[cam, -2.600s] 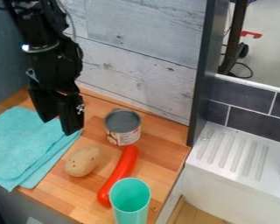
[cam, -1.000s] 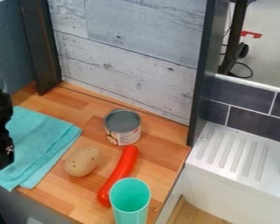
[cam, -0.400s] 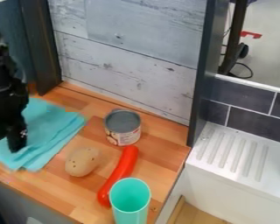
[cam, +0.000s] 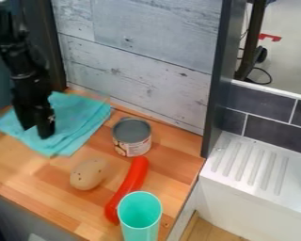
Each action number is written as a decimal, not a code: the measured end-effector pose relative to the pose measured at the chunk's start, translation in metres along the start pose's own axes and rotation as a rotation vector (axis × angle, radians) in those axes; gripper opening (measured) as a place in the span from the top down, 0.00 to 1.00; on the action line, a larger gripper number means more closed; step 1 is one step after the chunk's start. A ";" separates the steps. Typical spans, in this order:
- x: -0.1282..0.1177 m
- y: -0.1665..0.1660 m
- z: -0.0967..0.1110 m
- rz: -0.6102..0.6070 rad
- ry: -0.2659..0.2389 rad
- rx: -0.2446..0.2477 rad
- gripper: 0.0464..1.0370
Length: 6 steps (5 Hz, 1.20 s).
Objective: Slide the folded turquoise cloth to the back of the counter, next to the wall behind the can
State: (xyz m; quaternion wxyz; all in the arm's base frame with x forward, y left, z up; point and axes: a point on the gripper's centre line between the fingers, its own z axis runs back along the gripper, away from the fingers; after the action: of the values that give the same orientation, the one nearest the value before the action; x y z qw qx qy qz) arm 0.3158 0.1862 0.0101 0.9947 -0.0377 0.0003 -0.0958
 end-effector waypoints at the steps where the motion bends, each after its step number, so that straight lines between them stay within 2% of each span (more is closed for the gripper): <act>1: 0.023 -0.002 -0.001 -0.020 -0.021 -0.027 0.04; 2: 0.033 -0.001 0.000 -0.031 -0.026 -0.033 0.04; 4: 0.021 -0.007 0.006 -0.005 0.004 -0.018 0.04; 6: 0.008 -0.014 0.051 0.024 -0.009 0.044 0.04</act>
State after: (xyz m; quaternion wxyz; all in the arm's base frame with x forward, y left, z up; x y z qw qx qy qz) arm 0.3215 0.1747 0.0620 0.9963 -0.0164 -0.0057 -0.0836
